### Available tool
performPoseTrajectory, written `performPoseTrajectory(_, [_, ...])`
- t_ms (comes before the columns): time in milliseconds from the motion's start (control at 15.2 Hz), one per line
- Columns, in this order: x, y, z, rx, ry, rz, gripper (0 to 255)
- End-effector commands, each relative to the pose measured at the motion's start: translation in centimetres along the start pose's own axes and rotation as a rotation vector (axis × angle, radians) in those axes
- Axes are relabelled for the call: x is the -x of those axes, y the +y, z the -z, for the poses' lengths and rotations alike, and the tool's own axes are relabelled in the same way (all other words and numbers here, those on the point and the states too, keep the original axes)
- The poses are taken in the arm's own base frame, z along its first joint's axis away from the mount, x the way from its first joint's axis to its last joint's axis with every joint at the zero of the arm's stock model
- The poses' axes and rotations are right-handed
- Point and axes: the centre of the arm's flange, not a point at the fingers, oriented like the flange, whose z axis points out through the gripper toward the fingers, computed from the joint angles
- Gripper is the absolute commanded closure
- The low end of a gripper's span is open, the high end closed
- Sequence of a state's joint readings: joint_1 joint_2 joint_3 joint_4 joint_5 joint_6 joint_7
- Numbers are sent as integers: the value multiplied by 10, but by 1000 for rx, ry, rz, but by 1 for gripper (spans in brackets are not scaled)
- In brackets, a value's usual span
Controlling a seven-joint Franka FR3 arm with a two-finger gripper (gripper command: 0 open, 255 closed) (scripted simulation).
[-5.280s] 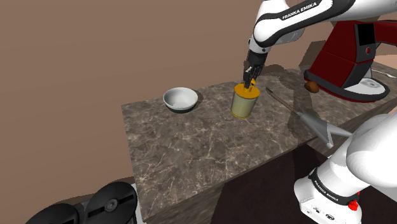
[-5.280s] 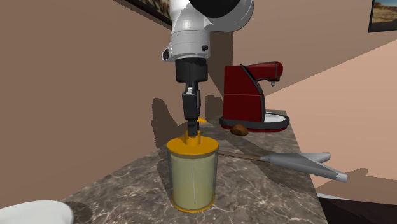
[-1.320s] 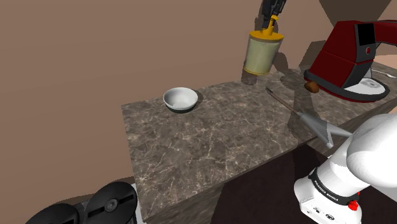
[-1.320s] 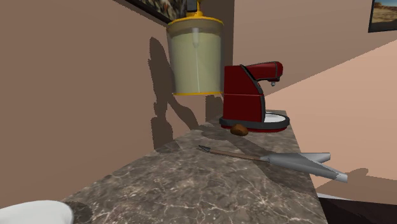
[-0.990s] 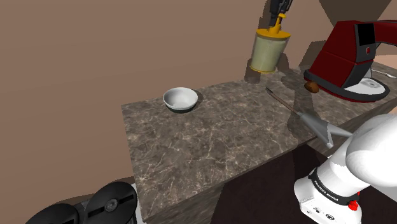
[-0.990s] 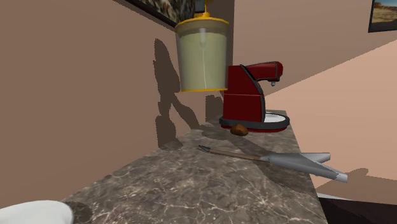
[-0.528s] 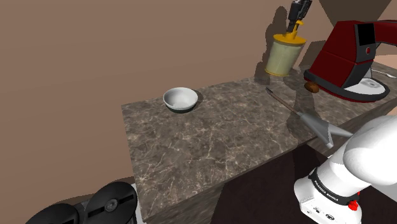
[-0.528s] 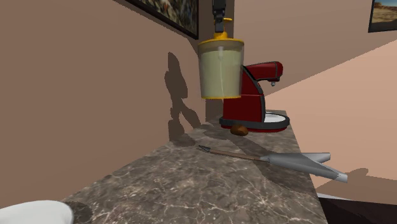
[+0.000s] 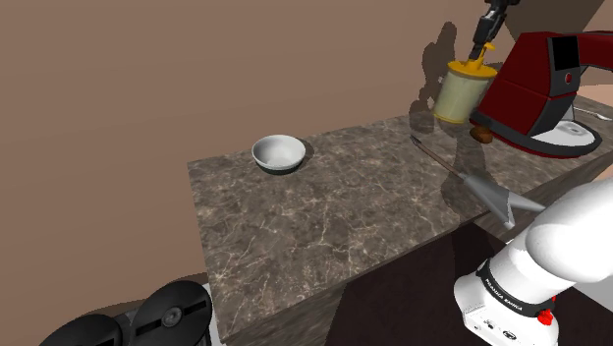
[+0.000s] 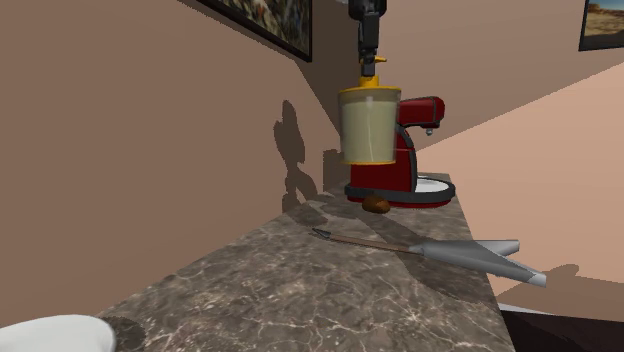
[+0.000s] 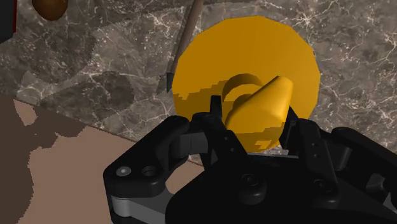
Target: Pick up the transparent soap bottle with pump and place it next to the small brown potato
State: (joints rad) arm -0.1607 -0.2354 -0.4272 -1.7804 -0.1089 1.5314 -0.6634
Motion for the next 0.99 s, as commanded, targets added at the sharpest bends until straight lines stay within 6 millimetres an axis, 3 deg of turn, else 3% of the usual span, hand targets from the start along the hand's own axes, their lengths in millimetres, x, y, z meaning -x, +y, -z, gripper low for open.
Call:
performPoseTrajectory(0, [16, 24, -5, 0, 1, 2, 255])
performPoseTrajectory(924, [109, 178, -49, 0, 1, 2, 255])
